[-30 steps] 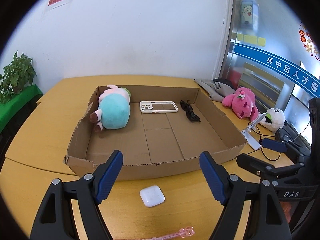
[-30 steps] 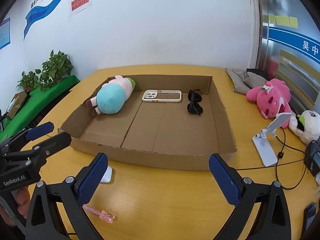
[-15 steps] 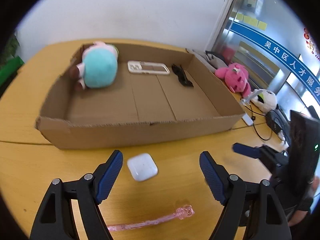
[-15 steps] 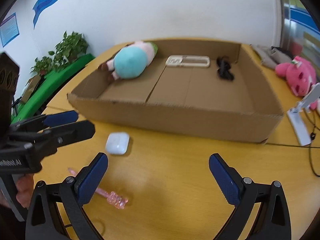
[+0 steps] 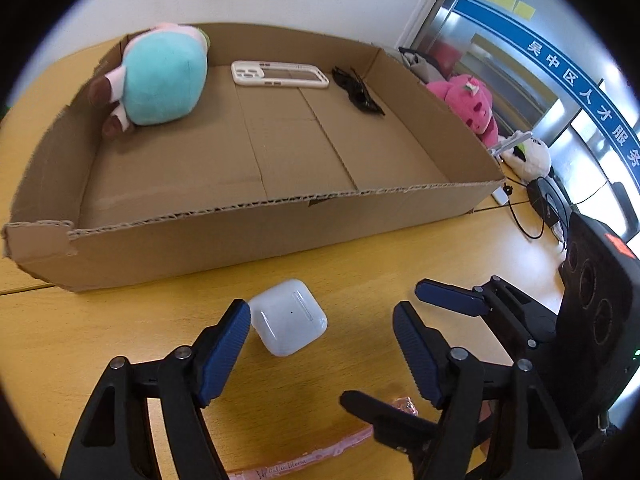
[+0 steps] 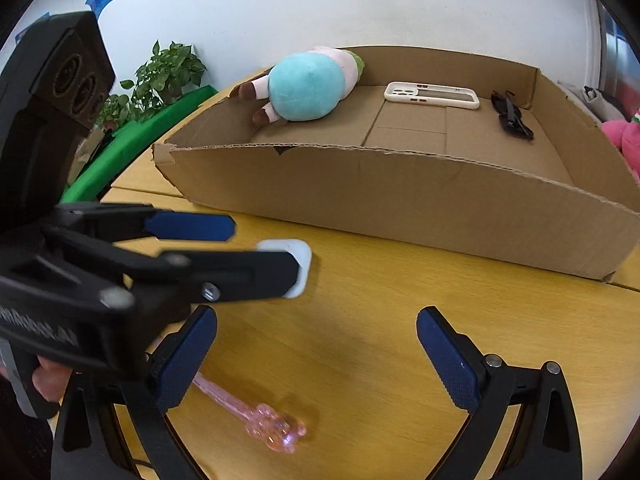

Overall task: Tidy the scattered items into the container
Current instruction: 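Close the left tool on the earbud case while the right tool grips it too, then lift and carry the earbud case with both tools over the box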

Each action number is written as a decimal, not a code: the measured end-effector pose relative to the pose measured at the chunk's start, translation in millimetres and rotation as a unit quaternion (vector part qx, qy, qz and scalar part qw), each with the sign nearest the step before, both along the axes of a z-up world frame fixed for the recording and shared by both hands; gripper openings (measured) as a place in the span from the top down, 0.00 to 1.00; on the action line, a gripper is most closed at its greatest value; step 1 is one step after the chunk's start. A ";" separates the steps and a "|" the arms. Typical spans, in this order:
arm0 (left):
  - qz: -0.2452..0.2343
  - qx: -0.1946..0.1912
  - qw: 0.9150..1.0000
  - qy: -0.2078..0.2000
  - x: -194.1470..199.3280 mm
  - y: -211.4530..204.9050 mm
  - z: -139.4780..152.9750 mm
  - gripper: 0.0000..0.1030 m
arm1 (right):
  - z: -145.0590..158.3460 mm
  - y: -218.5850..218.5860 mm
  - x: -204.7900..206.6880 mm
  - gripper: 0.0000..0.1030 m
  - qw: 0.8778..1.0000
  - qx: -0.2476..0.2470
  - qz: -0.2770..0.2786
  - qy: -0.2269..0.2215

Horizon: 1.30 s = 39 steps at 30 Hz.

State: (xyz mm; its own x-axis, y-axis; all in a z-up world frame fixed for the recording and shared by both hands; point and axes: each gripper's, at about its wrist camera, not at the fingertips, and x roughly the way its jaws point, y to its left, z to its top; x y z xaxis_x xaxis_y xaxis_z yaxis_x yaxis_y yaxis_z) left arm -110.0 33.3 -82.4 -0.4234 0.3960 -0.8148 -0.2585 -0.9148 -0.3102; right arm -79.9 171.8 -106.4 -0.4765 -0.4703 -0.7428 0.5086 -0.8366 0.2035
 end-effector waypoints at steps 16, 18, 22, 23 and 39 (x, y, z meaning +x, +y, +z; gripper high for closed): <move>-0.016 -0.038 0.999 -0.030 -24.1 -2.5 -27.0 0.57 | -14.8 -34.8 -15.3 0.27 1.000 0.014 0.025 -0.007; -0.017 -0.038 0.999 -0.030 -22.9 -2.4 -27.0 0.57 | -14.5 -35.3 -16.2 0.35 1.000 0.014 0.025 -0.007; -0.016 -0.041 0.999 -0.029 -20.6 -0.8 -26.6 0.58 | -14.6 -37.6 -13.8 0.48 1.000 0.012 0.025 -0.004; -0.013 -0.038 0.999 -0.030 -20.6 -1.5 -26.6 0.58 | -14.9 -37.8 -13.4 0.48 1.000 0.012 0.023 -0.003; -0.003 -0.043 0.999 0.026 0.9 10.6 23.6 0.59 | 25.5 -19.3 5.8 0.50 0.999 -0.031 0.016 0.036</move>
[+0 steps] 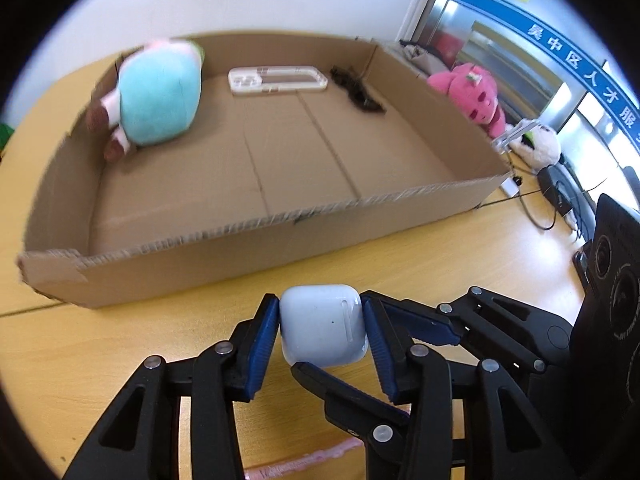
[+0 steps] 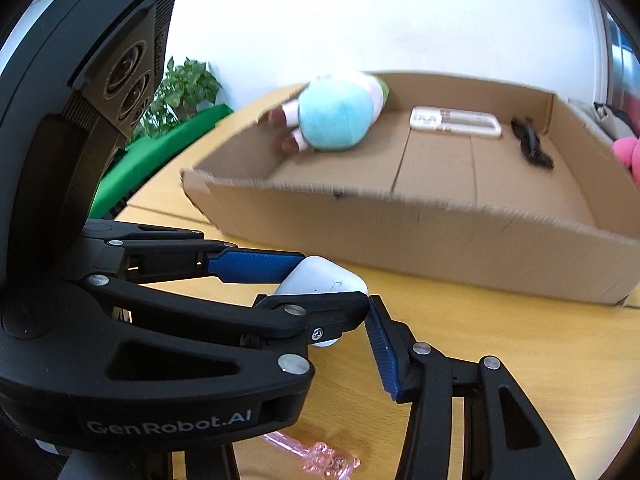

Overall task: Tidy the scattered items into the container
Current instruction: 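Lift and carry the earbud case with both tools over the box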

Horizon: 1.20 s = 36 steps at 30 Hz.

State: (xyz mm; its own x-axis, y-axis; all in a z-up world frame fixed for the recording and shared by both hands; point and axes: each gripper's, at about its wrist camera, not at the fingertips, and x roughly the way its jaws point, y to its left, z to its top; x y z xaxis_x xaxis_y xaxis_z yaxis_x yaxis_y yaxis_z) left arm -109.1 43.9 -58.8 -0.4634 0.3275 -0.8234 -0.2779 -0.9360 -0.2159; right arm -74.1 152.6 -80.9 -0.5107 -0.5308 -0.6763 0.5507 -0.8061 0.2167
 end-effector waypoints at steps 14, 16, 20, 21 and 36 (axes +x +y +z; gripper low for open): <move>0.002 -0.004 0.996 0.093 8.3 14.6 93.8 0.60 | 89.7 11.3 13.1 0.55 0.995 -0.018 -0.016 0.101; 0.007 -0.003 0.995 0.101 7.5 13.9 102.7 0.60 | 97.5 9.5 14.0 0.64 0.993 -0.007 -0.022 0.116; 0.013 0.003 0.994 0.110 4.2 12.0 114.3 0.61 | 110.1 7.7 8.8 0.65 0.992 -0.010 -0.024 0.123; 0.015 0.004 0.994 0.112 2.8 11.3 116.4 0.61 | 112.5 7.2 7.6 0.65 0.992 -0.009 -0.025 0.125; 0.037 0.021 0.993 0.110 -32.4 -11.5 120.6 0.61 | 120.2 -13.3 -24.1 0.67 0.991 -0.001 -0.021 0.132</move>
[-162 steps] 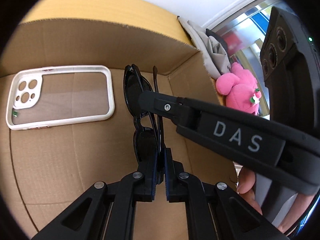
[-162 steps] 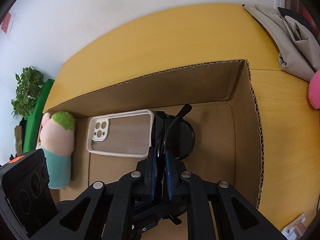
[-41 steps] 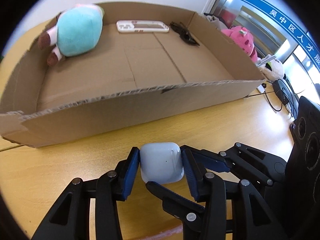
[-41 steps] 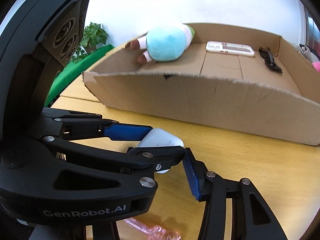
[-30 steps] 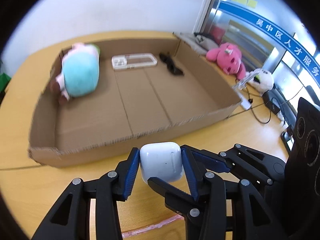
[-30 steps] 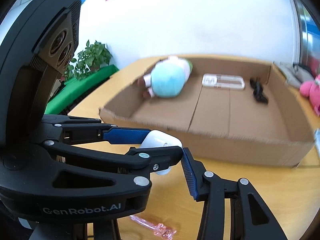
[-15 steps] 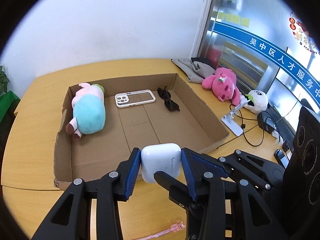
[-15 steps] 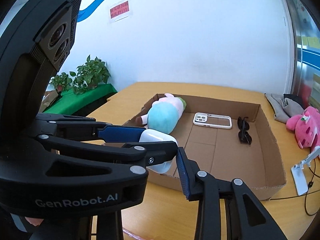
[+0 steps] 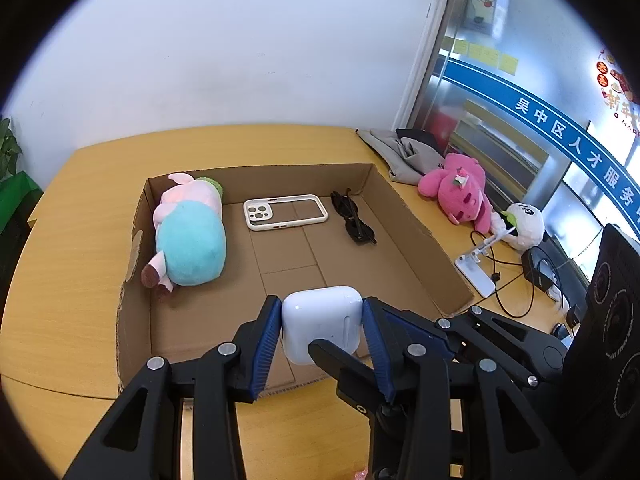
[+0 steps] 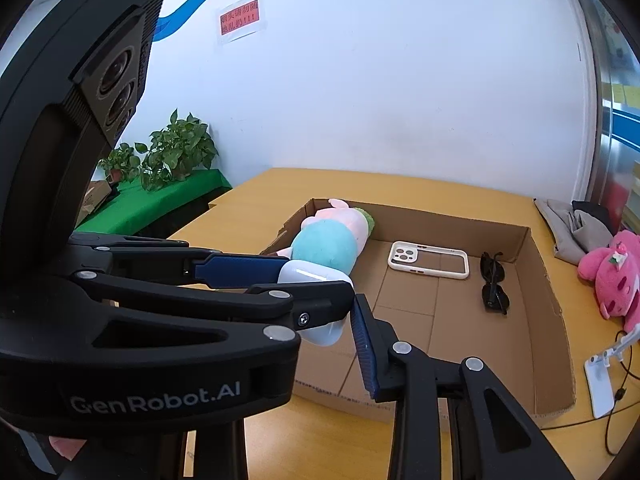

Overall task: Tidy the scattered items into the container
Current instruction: 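Lift and carry the earbud case with both tools over the box, then lower the earbud case into the box beside the plush and open both tools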

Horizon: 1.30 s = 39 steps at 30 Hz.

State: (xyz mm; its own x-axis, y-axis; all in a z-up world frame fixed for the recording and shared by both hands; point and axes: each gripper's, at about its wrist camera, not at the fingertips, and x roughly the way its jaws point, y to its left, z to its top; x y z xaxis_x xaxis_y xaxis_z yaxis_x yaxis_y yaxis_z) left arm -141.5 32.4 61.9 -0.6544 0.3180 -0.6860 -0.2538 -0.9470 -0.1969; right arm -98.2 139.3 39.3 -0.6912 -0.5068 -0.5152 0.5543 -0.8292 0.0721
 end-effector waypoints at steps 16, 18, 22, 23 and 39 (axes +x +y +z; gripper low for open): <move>0.029 0.003 0.999 -0.036 -87.3 -28.0 -27.3 0.61 | -18.5 -34.6 -87.8 0.69 0.999 0.019 0.010 -0.030; 0.036 0.004 0.998 -0.050 -96.4 -34.2 -38.5 0.61 | -27.8 -40.2 -99.0 0.69 0.999 0.025 0.016 -0.045; 0.054 0.009 0.995 -0.084 -110.4 -51.1 -63.7 0.61 | -51.0 -57.5 -118.3 0.69 0.995 0.036 0.034 -0.087; 0.060 0.012 0.994 -0.094 -112.6 -56.5 -70.3 0.61 | -56.6 -61.8 -121.9 0.69 0.994 0.037 0.037 -0.099; 0.108 0.005 0.966 -0.236 -132.4 -104.7 -146.4 0.61 | -125.0 -112.4 -156.4 0.75 0.944 0.073 0.061 -0.316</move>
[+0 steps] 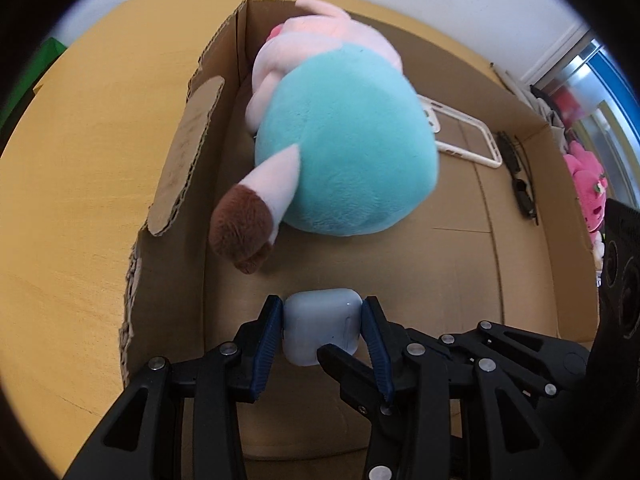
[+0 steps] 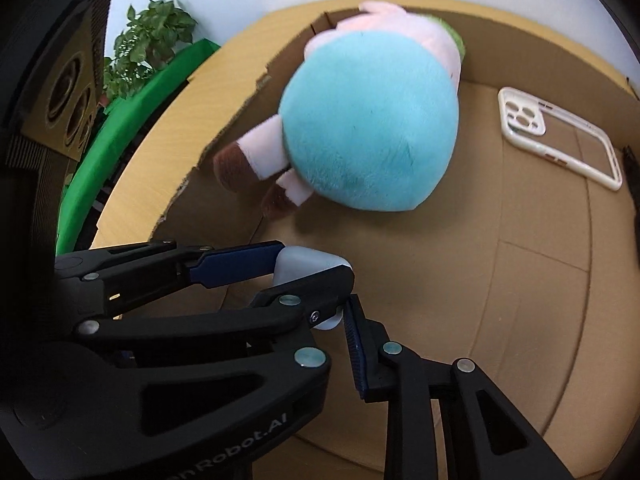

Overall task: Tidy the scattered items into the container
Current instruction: 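Lower the earbud case into the box beside the plush and open both tools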

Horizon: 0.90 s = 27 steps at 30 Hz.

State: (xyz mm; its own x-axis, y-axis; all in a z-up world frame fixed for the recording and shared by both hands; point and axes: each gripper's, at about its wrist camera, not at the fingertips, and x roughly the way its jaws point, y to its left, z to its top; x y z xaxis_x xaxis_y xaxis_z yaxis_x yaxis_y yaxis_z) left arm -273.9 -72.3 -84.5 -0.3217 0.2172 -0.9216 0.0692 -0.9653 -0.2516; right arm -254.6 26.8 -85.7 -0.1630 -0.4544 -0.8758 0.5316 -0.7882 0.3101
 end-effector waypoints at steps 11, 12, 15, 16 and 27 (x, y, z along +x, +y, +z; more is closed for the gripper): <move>0.001 -0.018 1.000 -0.001 -4.1 0.2 -5.2 0.61 | -5.5 7.6 -6.8 0.75 0.999 -0.007 -0.016 -0.031; 0.001 -0.018 1.000 0.000 -4.0 -0.2 -5.1 0.61 | -5.2 8.9 -6.1 0.75 0.999 -0.007 -0.017 -0.029; 0.005 -0.015 1.000 0.010 -2.6 1.2 -1.7 0.61 | -1.0 16.7 -3.3 0.73 0.999 -0.011 -0.020 -0.022; 0.009 -0.013 1.000 0.017 -0.8 1.1 2.2 0.61 | 2.4 20.7 -1.1 0.65 0.999 -0.015 -0.023 -0.017; 0.032 -0.080 0.968 0.237 117.2 26.1 107.6 0.23 | 65.4 131.5 94.1 0.02 0.986 -0.094 -0.070 0.118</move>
State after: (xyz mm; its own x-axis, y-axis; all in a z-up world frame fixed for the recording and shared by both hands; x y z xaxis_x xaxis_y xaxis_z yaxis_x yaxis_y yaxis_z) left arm -156.7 -46.2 23.1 -0.7245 0.0498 -0.6875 0.0436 -0.9921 -0.1179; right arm -160.5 158.3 -20.3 -0.4242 -0.5642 -0.7084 0.4963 -0.7991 0.3393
